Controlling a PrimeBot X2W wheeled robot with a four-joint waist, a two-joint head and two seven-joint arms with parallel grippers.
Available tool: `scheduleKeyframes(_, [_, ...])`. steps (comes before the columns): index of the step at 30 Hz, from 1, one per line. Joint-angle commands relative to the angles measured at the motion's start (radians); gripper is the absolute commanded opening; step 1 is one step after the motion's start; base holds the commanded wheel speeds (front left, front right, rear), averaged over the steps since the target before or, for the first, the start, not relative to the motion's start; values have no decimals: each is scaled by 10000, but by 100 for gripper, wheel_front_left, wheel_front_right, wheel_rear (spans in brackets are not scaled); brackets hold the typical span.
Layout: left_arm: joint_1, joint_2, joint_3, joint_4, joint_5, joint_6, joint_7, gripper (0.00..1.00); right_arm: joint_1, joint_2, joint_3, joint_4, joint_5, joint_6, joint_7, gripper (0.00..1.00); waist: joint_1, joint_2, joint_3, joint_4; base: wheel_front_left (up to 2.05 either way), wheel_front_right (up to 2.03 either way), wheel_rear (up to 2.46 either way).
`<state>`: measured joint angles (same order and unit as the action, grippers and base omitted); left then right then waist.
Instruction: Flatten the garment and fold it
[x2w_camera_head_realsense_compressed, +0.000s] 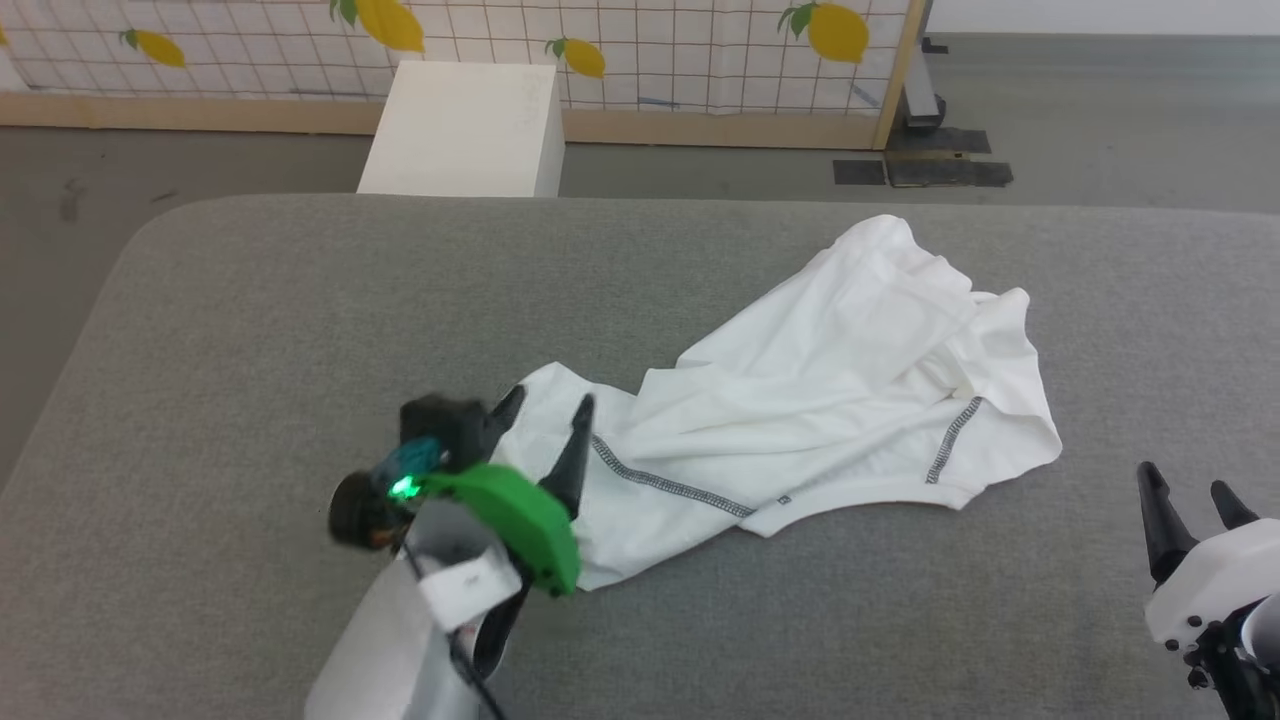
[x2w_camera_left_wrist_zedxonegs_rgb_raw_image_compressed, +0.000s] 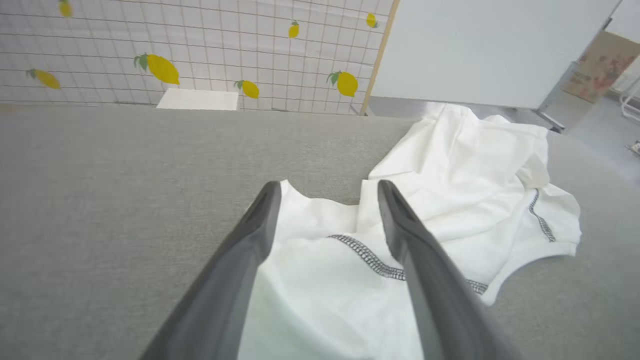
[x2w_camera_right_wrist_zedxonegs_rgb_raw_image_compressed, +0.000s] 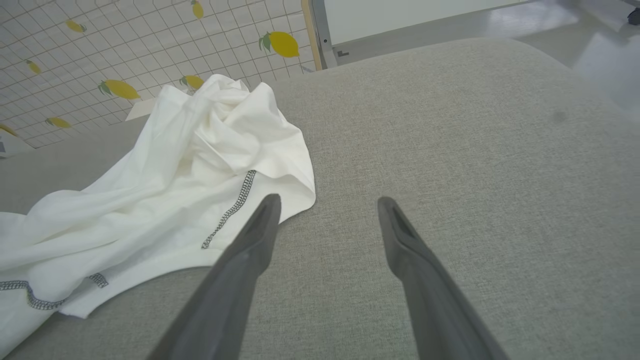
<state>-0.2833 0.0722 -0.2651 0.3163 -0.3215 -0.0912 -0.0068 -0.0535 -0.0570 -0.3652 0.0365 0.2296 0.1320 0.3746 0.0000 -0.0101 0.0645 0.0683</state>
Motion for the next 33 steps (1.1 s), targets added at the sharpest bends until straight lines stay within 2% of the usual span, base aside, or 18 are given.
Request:
scheduleKeyframes(1, [-700, 31, -286, 131, 93, -133, 690, 100, 73, 39, 12, -106, -15, -13, 72, 100, 0, 98, 124, -186, 0, 0, 0])
scheduleKeyframes(5, [-2028, 133, -1580, 933, -15, -340, 3602, 100, -92, 57, 112, -163, -56, -13, 142, 100, 0, 98, 438, -411, 0, 0, 0])
scheduleKeyframes(8, [-2725, 285, -2267, 1283, -159, -378, 5140, 100, -180, 62, 149, -144, -58, -13, 149, 100, 0, 98, 650, -570, 0, 0, 0])
scheduleKeyframes(11, [-3216, 510, -2728, 1527, -216, -388, 5919, 100, -261, 65, 174, -96, -15, -13, 114, 100, 0, 98, 860, -725, 0, 0, 0])
scheduleKeyframes(14, [-3474, 645, -2876, 1807, -258, -390, 6157, 100, -319, 66, 155, -60, 6, -13, 62, 100, 0, 98, 998, -815, 0, 0, 0])
scheduleKeyframes(15, [-3540, 667, -2912, 1914, -269, -390, 6226, 87, -335, 66, 145, -59, 8, -13, 47, 100, 0, 98, 1052, -837, 0, 0, 0])
scheduleKeyframes(16, [-3568, 663, -2914, 1998, -316, -391, 6260, 64, -345, 66, 135, -58, 4, -13, 36, 100, 0, 98, 1080, -847, 0, 0, 0])
scheduleKeyframes(17, [-3597, 684, -2975, 2124, -330, -391, 6370, 45, -352, 66, 126, -59, -3, -13, 25, 100, 0, 98, 1108, -856, 0, 0, 0])
scheduleKeyframes(19, [-3647, 667, -2995, 2245, -458, -392, 6434, 26, -379, 67, 109, -75, -6, -13, 8, 100, 0, 98, 1176, -855, 0, 0, 0])
scheduleKeyframes(20, [-3670, 656, -2993, 2270, -516, -392, 6417, 0, -400, 67, 102, -74, -16, -13, -2, 100, 0, 98, 1200, -847, 0, 0, 0])
scheduleKeyframes(27, [-3932, 546, -2794, 2325, -966, -372, 6096, 0, -527, 67, 206, 79, -66, -13, -75, 100, 0, 98, 1315, -682, 0, 0, 0])
scheduleKeyframes(33, [-4694, 699, -2312, 2378, -985, 86, 5794, 0, -689, 67, 469, 58, -110, -13, -55, 100, 0, 98, 1603, -733, 0, 0, 0])
